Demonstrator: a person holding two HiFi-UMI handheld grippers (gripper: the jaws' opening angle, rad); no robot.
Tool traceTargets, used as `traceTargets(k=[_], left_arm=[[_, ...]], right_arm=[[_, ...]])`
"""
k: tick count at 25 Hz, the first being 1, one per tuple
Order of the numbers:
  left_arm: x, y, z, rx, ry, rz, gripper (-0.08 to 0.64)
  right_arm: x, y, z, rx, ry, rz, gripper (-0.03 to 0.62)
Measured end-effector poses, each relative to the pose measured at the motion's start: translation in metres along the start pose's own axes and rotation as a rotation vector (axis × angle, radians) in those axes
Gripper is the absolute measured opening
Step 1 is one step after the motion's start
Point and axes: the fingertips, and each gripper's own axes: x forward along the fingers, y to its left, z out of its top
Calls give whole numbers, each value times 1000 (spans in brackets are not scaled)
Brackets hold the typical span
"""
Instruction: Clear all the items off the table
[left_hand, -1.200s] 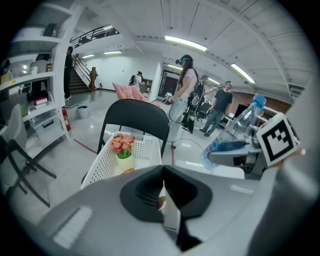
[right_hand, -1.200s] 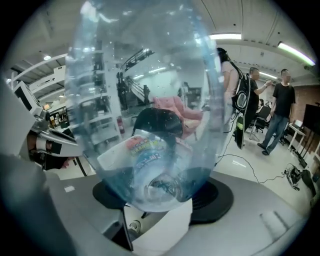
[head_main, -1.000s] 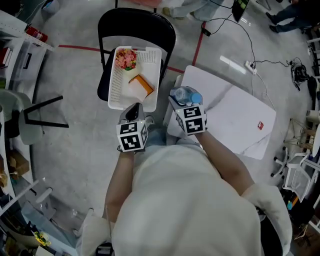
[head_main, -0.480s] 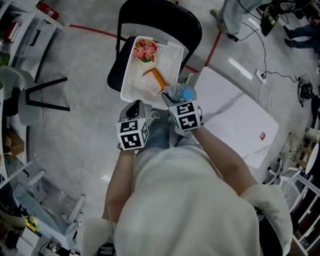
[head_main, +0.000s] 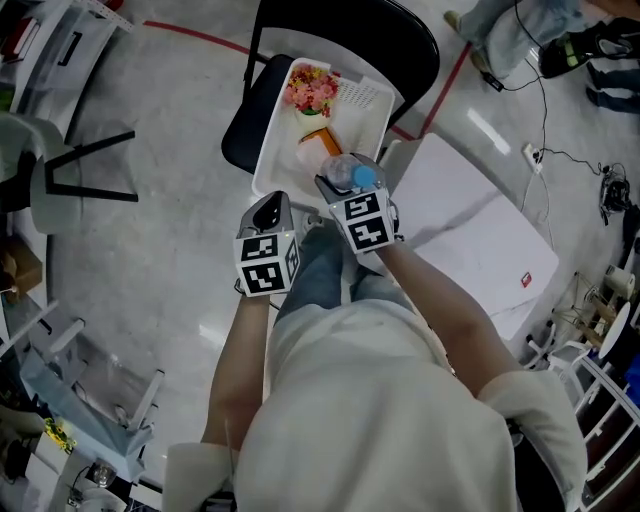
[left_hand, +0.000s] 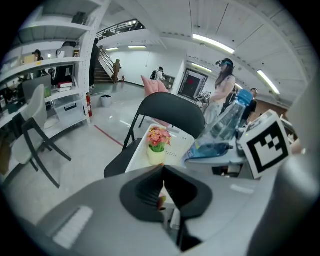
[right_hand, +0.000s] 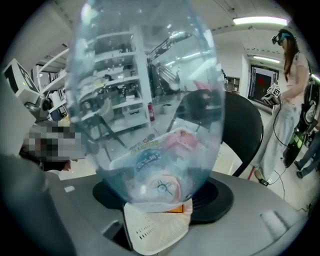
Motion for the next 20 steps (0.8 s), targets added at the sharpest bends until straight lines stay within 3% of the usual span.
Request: traceTargets(k=[20], left_arm=[[49,46,1,-58,29,49,9]], right_arm=[[101,31,-24,-84,140,137,334]])
